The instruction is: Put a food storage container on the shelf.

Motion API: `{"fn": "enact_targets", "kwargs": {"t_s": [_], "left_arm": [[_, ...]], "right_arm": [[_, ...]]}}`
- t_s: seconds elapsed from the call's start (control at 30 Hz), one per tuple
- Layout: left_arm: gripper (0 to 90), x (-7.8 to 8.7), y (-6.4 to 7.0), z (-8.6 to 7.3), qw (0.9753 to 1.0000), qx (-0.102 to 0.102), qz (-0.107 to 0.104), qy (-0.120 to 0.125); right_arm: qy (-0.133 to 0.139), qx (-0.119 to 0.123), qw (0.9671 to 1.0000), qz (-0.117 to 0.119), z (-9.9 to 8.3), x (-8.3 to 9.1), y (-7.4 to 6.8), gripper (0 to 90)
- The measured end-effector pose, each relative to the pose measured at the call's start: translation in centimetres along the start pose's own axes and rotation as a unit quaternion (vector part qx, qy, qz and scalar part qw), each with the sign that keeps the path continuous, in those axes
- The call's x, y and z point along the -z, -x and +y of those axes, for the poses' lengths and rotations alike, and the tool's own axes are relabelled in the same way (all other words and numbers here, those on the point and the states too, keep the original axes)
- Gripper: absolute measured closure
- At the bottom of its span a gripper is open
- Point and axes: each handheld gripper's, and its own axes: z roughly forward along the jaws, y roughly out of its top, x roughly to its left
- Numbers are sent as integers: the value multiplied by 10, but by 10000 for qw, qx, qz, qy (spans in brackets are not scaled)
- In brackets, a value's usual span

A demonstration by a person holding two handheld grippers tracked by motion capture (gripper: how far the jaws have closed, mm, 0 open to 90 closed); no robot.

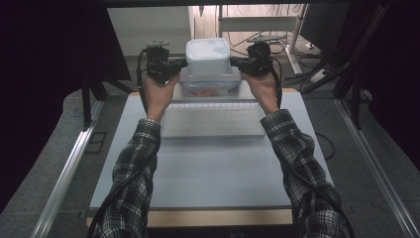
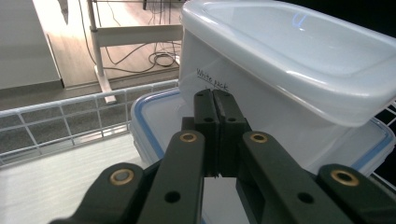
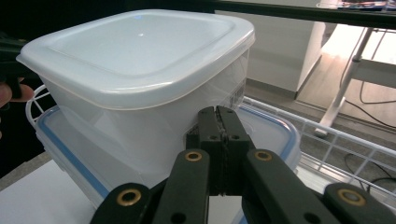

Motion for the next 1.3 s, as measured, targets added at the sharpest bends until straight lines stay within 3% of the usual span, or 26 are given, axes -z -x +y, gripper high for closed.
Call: {"fn": "enact_targets", "kwargs": {"t_s": [0.1,0.37,0.53,0.77,0.9,1.03,1.3], "left_arm": [[865,6,-1,0,10000,21,-26,57],[710,28,-2,-15,9997,-79,-214,16],[534,42,2,-30,9992,-129,-364,48],[385,56,14,-60,9980,-371,-503,59],[318,63,17,-77,9969,-359,-701,29],[278,69,21,-89,9962,-407,-763,37],[201,75,35,-109,9943,-706,-796,-44]], "right_arm": [[-4,-22,10000,-75,-1,5,-2,851],[96,-96,9996,238,-20,27,-4,710],[144,-60,9990,410,-34,42,-8,594],[130,-19,9984,552,-53,55,-15,493],[94,44,9982,594,-67,62,-21,422],[16,116,9979,644,-79,66,-26,362],[-65,217,9971,725,-97,75,-34,286]]}}
